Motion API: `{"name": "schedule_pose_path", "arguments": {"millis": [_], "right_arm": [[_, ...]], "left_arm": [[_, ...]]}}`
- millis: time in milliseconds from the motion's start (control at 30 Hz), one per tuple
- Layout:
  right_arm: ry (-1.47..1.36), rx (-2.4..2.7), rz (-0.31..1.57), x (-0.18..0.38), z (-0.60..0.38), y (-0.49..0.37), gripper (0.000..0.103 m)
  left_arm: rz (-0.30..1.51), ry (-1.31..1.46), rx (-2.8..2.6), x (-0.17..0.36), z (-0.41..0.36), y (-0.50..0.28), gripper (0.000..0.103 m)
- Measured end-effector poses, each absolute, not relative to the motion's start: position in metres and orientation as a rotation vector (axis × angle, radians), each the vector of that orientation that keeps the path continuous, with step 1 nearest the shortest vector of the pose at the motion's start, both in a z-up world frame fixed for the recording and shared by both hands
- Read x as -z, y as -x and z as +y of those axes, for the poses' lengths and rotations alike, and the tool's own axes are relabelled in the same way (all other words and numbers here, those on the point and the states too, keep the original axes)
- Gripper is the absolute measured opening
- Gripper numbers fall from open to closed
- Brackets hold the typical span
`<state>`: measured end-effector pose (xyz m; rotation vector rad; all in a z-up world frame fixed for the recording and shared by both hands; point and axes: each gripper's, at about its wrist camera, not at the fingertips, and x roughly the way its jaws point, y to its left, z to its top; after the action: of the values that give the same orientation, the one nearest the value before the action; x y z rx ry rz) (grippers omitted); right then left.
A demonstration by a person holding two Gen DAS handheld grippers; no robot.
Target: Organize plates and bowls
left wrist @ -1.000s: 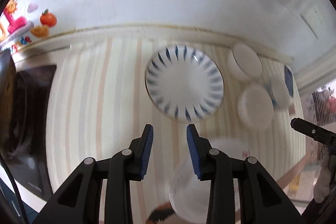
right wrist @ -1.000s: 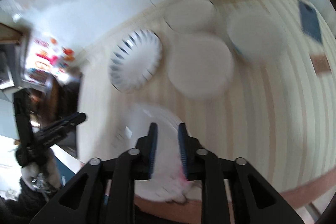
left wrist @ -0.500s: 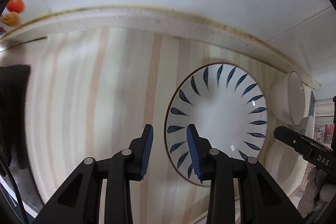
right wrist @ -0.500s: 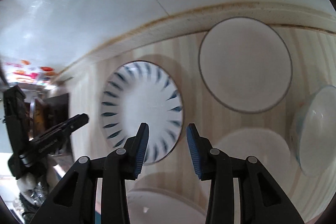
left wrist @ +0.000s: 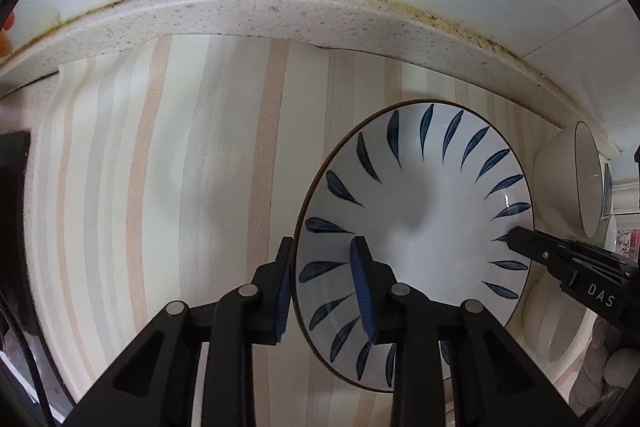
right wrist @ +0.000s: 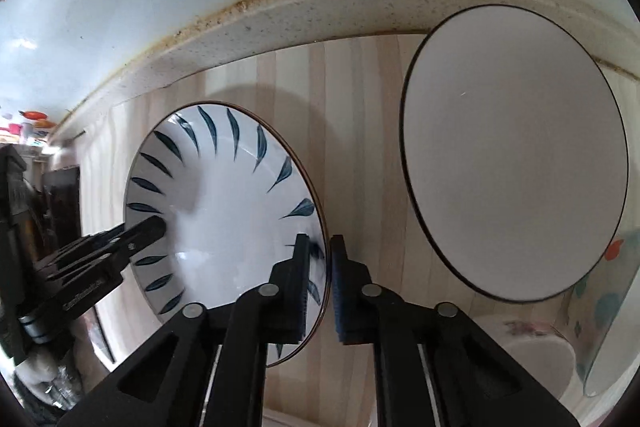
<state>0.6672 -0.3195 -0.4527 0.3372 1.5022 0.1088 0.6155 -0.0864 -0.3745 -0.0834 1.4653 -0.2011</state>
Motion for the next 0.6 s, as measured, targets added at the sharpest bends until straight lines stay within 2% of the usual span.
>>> {"name": "schedule_pose_path", "arguments": {"millis": [300,600], "right_arm": [[-0.338,-0.152,1.484,0.444,-0.31,-0.663,0.011],[-0.327,-0.19,1.434,0.396,-0.306,-0.634,0.011]], "left_arm": [[1.405,0.077,0.19,0.334,-0.094,-0.598,0.025],[1.337,0.04,0.231,0.275,-0.09,-0.547,0.025]]}}
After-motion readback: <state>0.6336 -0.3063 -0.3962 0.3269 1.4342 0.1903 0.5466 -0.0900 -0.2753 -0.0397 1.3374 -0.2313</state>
